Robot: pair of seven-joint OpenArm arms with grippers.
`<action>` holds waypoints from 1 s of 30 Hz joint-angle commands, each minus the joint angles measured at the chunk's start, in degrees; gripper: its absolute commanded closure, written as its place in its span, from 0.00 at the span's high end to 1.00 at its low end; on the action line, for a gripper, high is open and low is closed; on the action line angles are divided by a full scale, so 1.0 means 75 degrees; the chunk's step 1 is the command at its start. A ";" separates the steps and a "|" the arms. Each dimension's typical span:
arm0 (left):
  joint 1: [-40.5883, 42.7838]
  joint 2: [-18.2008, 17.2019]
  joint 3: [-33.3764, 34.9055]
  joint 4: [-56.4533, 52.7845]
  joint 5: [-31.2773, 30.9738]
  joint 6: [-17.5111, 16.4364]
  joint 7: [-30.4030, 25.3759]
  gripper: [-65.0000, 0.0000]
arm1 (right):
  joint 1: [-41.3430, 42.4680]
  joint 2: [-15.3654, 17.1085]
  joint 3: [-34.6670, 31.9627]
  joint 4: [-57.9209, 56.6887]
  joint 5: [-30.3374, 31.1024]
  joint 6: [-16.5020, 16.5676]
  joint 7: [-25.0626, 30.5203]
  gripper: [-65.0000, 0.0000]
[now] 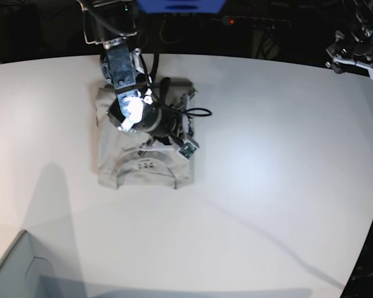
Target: Layout the t-shirt on the table in an organized manner, then fold the t-shirt properly
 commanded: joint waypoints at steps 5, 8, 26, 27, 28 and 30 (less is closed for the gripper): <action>0.0069 -0.0087 -0.0348 0.0102 -0.0047 -0.0010 -0.0108 0.54 | 0.0291 -0.0034 -0.0042 -0.0771 0.0050 -0.0007 0.0608 0.00; 0.0186 -0.0099 -0.0419 0.0102 -0.0047 -0.0010 -0.0108 0.54 | 0.0174 -0.0034 -0.0078 -0.0842 0.0050 -0.0007 0.0702 0.00; 0.0596 0.0171 -0.0383 0.0125 -0.0047 -0.0010 -0.0108 0.32 | -0.2616 -0.0045 0.1270 0.4890 0.0320 -0.0007 0.0667 0.00; 0.0666 0.0206 -0.0372 0.0137 -0.0047 -0.0010 -0.0108 0.25 | -0.2827 -0.0057 0.1575 0.5031 0.0320 -0.0007 0.0667 0.00; 0.0737 0.0218 -0.0372 0.0149 -0.0047 -0.0010 -0.0108 0.17 | -0.2991 -0.0057 0.1845 0.5101 0.0320 -0.0007 0.0667 0.00; 0.0842 0.0218 -0.0360 0.0067 0.0023 -0.0010 -0.0108 0.00 | -0.3202 -0.0045 0.2407 0.5113 0.0332 -0.0007 0.0667 0.00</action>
